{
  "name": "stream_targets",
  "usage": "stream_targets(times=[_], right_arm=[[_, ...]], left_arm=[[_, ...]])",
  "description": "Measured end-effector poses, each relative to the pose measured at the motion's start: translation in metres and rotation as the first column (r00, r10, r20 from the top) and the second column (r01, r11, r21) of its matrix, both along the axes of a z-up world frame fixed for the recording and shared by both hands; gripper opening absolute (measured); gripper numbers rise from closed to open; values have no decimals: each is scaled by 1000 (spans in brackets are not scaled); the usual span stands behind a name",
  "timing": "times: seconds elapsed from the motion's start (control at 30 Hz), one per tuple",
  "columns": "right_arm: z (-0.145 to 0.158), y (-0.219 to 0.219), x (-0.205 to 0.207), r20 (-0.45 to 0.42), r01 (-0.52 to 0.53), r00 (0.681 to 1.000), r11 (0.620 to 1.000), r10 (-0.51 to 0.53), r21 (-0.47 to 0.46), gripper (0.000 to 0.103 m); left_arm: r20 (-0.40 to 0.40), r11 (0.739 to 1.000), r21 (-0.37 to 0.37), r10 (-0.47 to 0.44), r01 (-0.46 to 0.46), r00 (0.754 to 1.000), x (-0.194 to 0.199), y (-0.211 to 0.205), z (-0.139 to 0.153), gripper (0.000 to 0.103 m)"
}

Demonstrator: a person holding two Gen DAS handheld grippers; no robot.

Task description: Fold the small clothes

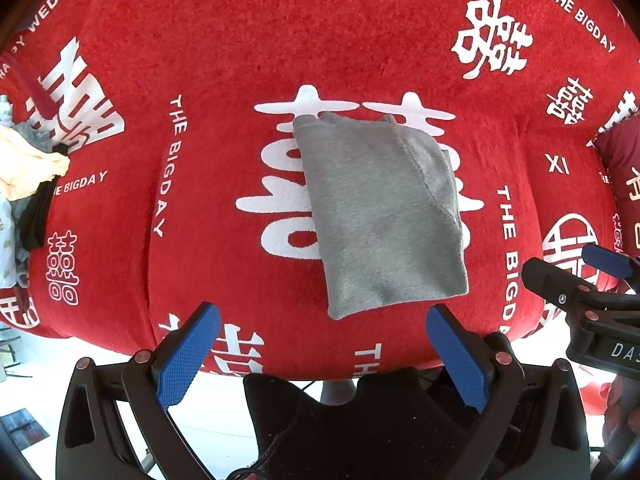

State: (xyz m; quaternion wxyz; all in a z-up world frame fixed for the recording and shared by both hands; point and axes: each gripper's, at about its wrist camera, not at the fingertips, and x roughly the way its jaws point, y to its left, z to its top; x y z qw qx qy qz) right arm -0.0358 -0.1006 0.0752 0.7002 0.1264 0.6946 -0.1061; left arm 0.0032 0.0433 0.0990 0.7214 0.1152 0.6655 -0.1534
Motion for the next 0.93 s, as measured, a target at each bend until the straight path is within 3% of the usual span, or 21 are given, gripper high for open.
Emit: stream_targets(times=[0.63,0.93], right_arm=[[3,5,2,6,-20,1000,1000,20,-12,103],[3,5,4,4,-19,1000,1000,19,-13,103]], left_arm=[[42,999,21,35,-35,999,0,7,3,103],[72,1000,-14,24,-23,997,-1,5,7,103]])
